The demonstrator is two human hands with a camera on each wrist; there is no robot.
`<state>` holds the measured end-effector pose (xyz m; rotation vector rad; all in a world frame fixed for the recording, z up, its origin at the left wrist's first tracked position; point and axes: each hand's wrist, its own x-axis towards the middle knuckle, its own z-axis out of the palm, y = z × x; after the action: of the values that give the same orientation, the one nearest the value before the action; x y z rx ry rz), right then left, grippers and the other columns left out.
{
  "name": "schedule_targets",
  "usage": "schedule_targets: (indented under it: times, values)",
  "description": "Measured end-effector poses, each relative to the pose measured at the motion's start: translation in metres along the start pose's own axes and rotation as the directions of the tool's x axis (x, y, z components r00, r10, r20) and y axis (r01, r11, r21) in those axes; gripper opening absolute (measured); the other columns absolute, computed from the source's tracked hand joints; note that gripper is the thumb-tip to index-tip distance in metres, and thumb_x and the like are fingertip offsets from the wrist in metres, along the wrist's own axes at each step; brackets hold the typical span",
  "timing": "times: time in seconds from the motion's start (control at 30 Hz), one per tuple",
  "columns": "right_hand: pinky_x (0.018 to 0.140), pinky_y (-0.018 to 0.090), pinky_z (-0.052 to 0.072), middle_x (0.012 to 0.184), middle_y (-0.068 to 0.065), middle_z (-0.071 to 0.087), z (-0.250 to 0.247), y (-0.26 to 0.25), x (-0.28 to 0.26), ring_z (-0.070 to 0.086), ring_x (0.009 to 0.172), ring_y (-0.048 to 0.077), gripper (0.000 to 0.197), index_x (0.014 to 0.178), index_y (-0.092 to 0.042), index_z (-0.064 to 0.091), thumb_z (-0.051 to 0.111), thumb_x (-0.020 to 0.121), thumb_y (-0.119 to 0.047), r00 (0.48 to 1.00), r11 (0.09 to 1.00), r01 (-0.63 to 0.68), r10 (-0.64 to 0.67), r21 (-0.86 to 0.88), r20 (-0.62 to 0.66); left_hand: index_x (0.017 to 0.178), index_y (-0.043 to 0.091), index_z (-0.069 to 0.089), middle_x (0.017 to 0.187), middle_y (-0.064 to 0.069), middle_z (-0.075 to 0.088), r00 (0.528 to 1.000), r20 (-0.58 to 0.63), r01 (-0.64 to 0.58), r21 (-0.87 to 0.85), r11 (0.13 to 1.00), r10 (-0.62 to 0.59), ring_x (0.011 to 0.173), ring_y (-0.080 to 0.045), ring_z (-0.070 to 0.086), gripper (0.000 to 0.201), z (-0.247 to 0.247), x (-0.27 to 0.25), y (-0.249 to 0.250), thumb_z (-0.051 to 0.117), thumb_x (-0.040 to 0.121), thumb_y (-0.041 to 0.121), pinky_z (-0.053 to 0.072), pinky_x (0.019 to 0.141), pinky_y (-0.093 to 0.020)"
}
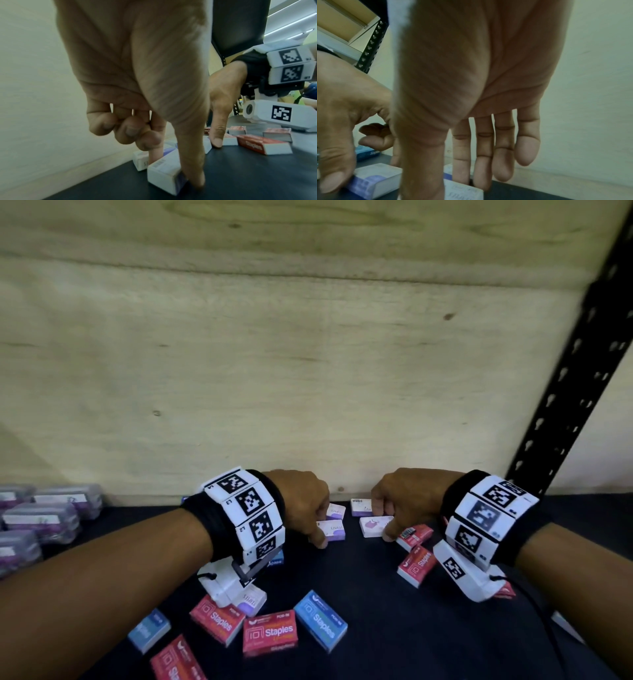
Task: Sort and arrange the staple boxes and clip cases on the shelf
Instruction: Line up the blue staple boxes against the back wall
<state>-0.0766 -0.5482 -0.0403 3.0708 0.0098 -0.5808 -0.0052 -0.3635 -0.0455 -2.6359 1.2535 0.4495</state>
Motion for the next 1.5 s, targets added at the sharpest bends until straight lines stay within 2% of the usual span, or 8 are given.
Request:
schedule_targets:
  times: [0.17,0.3,0.63,0.87,1.07,1.17,1.27,1.5]
  values:
    - [0.078,0.028,0.049,0.099,-0.009,0.066,-0.004,0.002,-0.008,0.062,0.088,0.012,0.034,0.102,-0.028,0.061,0.074,0.080,-0.050,1.000,1.000,0.005,-0.004,0.030,-0.022,0.107,0.027,0.066,0.093,0.010,0.063,0.999,-0.047,0.021,-0.023,0.999,-0.023,0.090,-0.014,0.059,0.048,-0.010,-0.012,-0.009,0.066,0.077,0.064,0.046,0.074,-0.031]
    - [0.071,0.024,0.042,0.100,-0.010,0.065,-0.014,-0.007,-0.013,0.059,0.085,0.009,0.038,0.110,-0.027,0.062,0.068,0.085,-0.055,0.997,1.000,0.030,-0.029,0.010,-0.072,0.110,0.028,0.063,0.077,0.017,0.053,0.995,-0.083,0.062,-0.002,0.998,-0.062,0.077,-0.006,0.053,0.047,-0.027,-0.038,-0.033,0.064,0.080,0.064,0.041,0.069,-0.029]
    - [0.081,0.029,0.049,0.107,-0.007,0.065,-0.037,-0.100,0.010,0.060,0.089,0.013,0.035,0.114,-0.026,0.061,0.062,0.089,-0.051,0.963,0.974,0.226,-0.223,0.001,-0.154,0.107,0.031,0.064,0.077,0.016,0.053,0.946,-0.095,0.314,0.013,0.949,-0.311,0.082,-0.011,0.055,0.036,-0.010,-0.136,-0.132,0.063,0.084,0.058,0.048,0.082,-0.031]
    - [0.091,0.035,0.049,0.121,0.003,0.064,-0.036,-0.167,0.043,0.061,0.105,0.024,0.052,0.126,-0.018,0.056,0.060,0.090,-0.055,0.970,0.970,0.220,-0.229,-0.106,-0.086,0.116,0.026,0.063,0.107,0.005,0.062,0.902,-0.043,0.427,-0.067,0.902,-0.430,0.098,-0.016,0.058,0.039,0.018,-0.164,-0.169,0.067,0.085,0.049,0.047,0.088,-0.030]
    - [0.070,0.031,0.043,0.088,0.006,0.060,-0.031,-0.181,0.064,0.056,0.080,0.025,0.052,0.095,-0.009,0.058,0.055,0.091,-0.061,0.991,0.982,0.120,-0.126,-0.143,-0.041,0.130,0.024,0.053,0.126,0.000,0.056,0.920,-0.049,0.385,-0.082,0.919,-0.390,0.111,-0.022,0.056,0.049,0.031,-0.138,-0.163,0.063,0.089,0.049,0.045,0.094,-0.034]
    - [0.064,0.030,0.042,0.071,0.002,0.055,-0.035,-0.186,0.069,0.055,0.070,0.023,0.055,0.081,-0.010,0.058,0.056,0.088,-0.064,0.993,0.980,0.108,-0.116,-0.167,-0.036,0.129,0.021,0.049,0.123,-0.005,0.057,0.931,-0.051,0.355,-0.104,0.929,-0.362,0.100,-0.023,0.055,0.045,0.034,-0.120,-0.156,0.059,0.092,0.045,0.045,0.085,-0.033]
    - [0.055,0.028,0.038,0.065,0.001,0.052,-0.035,-0.193,0.073,0.049,0.059,0.019,0.055,0.070,-0.011,0.054,0.060,0.086,-0.063,0.992,0.975,0.103,-0.115,-0.198,-0.050,0.101,0.025,0.051,0.121,-0.008,0.058,0.947,-0.048,0.312,-0.095,0.945,-0.318,0.087,-0.024,0.054,0.020,0.041,-0.105,-0.155,0.055,0.094,0.043,0.047,0.080,-0.036]
    - [0.049,0.026,0.036,0.065,0.001,0.051,-0.032,-0.201,0.074,0.047,0.055,0.017,0.048,0.067,-0.013,0.048,0.067,0.087,-0.052,0.988,0.964,0.113,-0.134,-0.240,-0.071,0.127,0.021,0.043,0.104,-0.007,0.060,0.951,-0.083,0.289,-0.109,0.951,-0.299,0.081,-0.022,0.051,0.036,0.043,-0.100,-0.151,0.049,0.099,0.041,0.039,0.072,-0.031]
